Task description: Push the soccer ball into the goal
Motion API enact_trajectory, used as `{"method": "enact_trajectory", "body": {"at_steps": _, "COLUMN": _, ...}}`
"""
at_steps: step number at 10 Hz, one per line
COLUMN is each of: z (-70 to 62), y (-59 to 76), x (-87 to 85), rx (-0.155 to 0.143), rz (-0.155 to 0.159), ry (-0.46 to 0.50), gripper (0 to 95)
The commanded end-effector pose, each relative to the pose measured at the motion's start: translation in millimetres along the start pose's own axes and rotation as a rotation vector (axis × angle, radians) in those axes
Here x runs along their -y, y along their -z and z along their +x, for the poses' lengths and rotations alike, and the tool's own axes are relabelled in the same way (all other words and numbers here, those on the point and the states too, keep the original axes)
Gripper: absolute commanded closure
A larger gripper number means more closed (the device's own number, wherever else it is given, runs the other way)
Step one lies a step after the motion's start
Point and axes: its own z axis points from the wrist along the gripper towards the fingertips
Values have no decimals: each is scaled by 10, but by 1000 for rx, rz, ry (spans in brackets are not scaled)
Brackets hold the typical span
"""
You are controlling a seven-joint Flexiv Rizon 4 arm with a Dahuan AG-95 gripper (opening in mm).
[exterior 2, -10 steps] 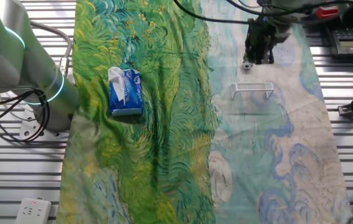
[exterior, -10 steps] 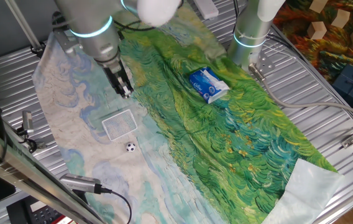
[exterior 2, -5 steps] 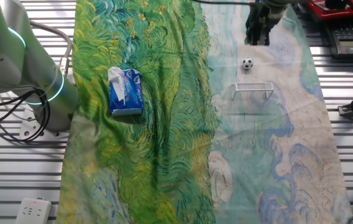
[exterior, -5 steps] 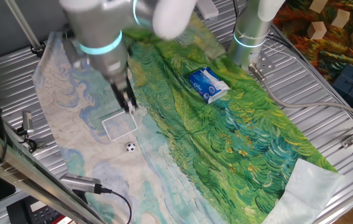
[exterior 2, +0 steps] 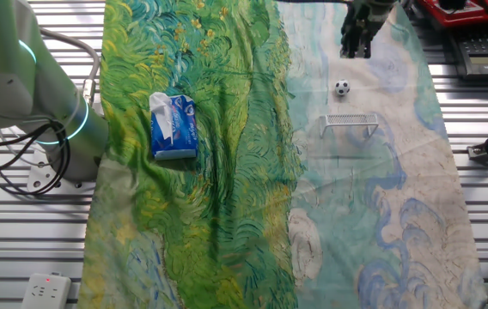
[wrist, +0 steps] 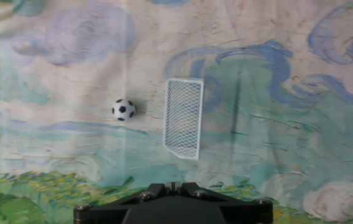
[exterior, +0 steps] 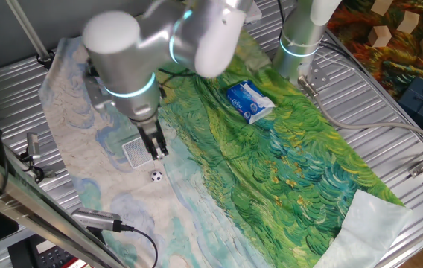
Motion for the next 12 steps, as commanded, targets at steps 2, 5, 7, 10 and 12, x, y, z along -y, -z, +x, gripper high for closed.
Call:
{"method": "enact_trajectory", "body": {"at_steps": 2, "z": -35, "y": -197, "x": -3, "rx": 27, "rz": -3, "ry": -1, "gripper": 950}}
{"method": "enact_trajectory", "body": {"at_steps": 5, "z": -134, "y": -334, "x": -10, "rx": 28, "rz": -2, "ry": 6, "gripper": 950}}
{"method": "enact_trajectory", "body": {"at_steps": 7, "z": -149, "y": -443, "x": -27, "rx": 40, "rz": -3, "ry": 4, "gripper": 950}}
{"method": "enact_trajectory", "body": {"at_steps": 10, "z": -148, "y": -473, "x": -35, "rx": 43, "rz": -3, "ry": 5, "gripper": 950}}
{"method": "enact_trajectory", "body": {"at_steps": 12, "z": -148, "y": -473, "x": -35, "rx": 43, "rz": -3, "ry": 5, "gripper": 950}}
